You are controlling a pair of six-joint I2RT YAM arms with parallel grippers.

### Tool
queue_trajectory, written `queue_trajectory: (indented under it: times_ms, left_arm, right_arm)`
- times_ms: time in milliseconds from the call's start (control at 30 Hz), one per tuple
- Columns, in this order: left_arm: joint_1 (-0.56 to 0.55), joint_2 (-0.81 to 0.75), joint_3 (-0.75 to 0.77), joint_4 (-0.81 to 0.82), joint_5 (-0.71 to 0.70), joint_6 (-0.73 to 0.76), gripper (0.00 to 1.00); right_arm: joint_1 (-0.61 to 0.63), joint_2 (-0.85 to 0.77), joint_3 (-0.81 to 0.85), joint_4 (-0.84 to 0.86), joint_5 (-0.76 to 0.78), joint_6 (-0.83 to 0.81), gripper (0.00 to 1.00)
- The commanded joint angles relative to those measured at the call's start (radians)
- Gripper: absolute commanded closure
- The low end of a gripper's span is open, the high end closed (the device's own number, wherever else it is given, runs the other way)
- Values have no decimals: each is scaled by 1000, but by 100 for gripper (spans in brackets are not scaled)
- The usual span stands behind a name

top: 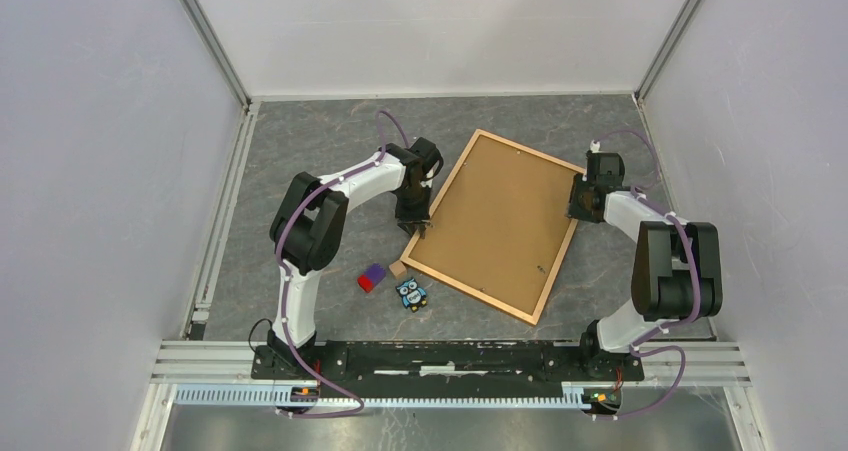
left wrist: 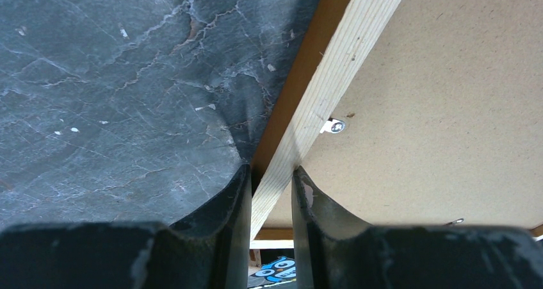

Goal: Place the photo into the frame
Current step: Install the photo frame at the center of the board.

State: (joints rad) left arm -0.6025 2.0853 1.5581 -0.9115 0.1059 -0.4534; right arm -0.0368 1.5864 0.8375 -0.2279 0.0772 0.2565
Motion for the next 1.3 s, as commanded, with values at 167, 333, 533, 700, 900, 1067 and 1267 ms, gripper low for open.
queue_trajectory:
  times_ms: [167, 333, 533, 700, 900, 1067, 1267]
  left_arm:
    - [0, 20, 22, -27, -2, 19, 86]
    - [0, 25, 20, -27, -2, 20, 86]
    - [0, 24, 27, -33, -15, 22, 86]
    - [-1, 38, 25, -31, 25, 19, 86]
    - [1, 64, 14, -16, 60, 12, 88]
    - [2, 68, 21, -25, 61, 11, 94]
    - [2, 55, 24, -24, 61, 9, 94]
  right_arm:
    - [9, 36, 5, -7, 9, -136, 75]
    - [9, 36, 16, 6, -27, -127, 71]
    - [10, -26, -14, 15, -182, -58, 35]
    - [15, -19, -51, 98, -290, 13, 26]
    - [63, 29, 84, 12, -238, -7, 23]
    - [112, -68, 71, -121, -49, -78, 13]
    - [117, -272, -132, -136, -109, -81, 10]
